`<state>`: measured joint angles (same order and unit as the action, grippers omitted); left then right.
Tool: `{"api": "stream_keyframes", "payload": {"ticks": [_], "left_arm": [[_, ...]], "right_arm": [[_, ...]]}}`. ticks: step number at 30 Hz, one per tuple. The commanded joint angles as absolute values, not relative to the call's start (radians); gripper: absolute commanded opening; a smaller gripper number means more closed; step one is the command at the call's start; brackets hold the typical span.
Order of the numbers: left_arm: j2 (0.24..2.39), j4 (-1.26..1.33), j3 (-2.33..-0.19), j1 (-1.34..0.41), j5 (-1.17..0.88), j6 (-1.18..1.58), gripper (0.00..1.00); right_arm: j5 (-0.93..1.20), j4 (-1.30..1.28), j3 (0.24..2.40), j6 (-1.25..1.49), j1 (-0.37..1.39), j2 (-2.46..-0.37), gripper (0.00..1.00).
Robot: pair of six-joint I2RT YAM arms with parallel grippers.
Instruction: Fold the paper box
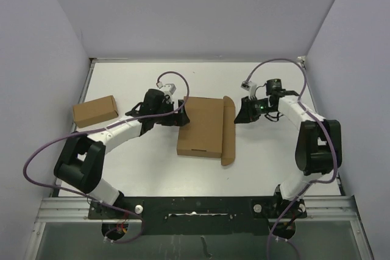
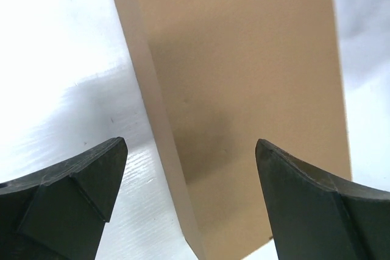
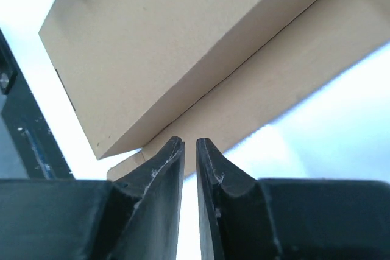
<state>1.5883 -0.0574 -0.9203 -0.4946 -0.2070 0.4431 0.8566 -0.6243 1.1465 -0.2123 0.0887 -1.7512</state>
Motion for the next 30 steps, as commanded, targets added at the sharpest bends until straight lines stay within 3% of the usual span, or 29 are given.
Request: {"api": "stream_keyframes", "payload": {"ticks": [1,5,12,19,21,30], "left_arm": [[1.404,-0.020,-0.906,-0.485,-0.189,0.374,0.88],[1.297,0.041,-0.833,-0.481,-0.185,0.374,0.98],[1.160,0.235,-0.630,-0.414,-0.285,0.530,0.98],[1.125,0.374,-0.520,-0.387,-0.368,0.640,0.98],[1.138,0.384,-0.519,-0.387,-0.378,0.653,0.98],[1.192,0.420,-0.490,-0.393,-0.386,0.692,0.94]], "right_arm": [[0.902,-0.624,1.130,-0.383,0.045,-1.543,0.17],[0.979,-0.584,1.048,-0.503,0.034,-1.411,0.25],[1.192,-0.608,0.914,-0.799,0.032,-1.241,0.57],[1.307,-0.989,0.863,-1.537,0.036,-1.212,0.78],[1.289,-1.022,0.847,-1.639,0.045,-1.215,0.81],[1.068,-0.915,0.771,-1.628,0.187,-1.195,0.80]]}}
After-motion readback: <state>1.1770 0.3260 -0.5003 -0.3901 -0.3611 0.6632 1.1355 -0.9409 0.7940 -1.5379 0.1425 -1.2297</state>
